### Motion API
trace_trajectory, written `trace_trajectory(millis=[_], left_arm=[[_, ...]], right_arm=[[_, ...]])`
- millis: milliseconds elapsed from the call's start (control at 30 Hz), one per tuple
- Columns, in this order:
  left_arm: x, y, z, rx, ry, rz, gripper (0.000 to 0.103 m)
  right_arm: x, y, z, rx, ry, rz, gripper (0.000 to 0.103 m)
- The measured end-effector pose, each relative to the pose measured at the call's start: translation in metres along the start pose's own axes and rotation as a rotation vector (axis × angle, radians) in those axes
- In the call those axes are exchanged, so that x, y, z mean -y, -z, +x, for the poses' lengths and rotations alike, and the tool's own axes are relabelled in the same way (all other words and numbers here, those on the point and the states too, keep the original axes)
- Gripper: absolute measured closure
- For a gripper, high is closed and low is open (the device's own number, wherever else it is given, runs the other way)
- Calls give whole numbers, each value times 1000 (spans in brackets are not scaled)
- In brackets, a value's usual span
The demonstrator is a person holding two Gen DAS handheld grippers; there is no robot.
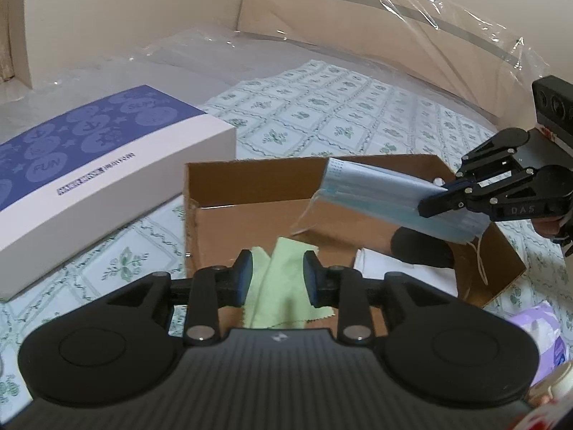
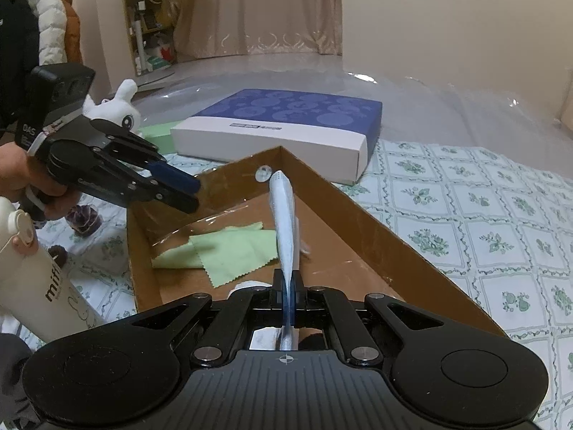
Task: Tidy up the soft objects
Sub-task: 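Open the left tool to drop the green cloth while the right tool releases the mask into the box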
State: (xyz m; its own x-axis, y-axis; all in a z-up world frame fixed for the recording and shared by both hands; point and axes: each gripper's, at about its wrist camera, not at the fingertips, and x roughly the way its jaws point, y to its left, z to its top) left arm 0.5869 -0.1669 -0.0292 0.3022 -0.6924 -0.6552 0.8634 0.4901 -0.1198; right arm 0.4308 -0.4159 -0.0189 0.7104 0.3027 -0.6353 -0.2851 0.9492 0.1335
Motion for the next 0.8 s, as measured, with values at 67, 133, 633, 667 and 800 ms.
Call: trace_trajectory(millis=[67, 133, 633, 667, 800], left_arm=[[-1, 0, -5, 3, -7, 0, 76], [-2, 0, -9, 6, -11, 1, 76], [-7, 5, -22, 12, -50, -8, 76], [-8, 6, -24, 14, -53, -9, 76], [-11, 5, -33, 26, -70, -24, 76]], right_arm=[[1, 0, 0, 1, 1, 11, 101], [1, -1, 2, 1, 3, 12, 101], [13, 1, -3, 45, 37, 100, 38], [12, 1, -4, 45, 41, 98, 38], [7, 2, -7, 33, 52, 83, 38]])
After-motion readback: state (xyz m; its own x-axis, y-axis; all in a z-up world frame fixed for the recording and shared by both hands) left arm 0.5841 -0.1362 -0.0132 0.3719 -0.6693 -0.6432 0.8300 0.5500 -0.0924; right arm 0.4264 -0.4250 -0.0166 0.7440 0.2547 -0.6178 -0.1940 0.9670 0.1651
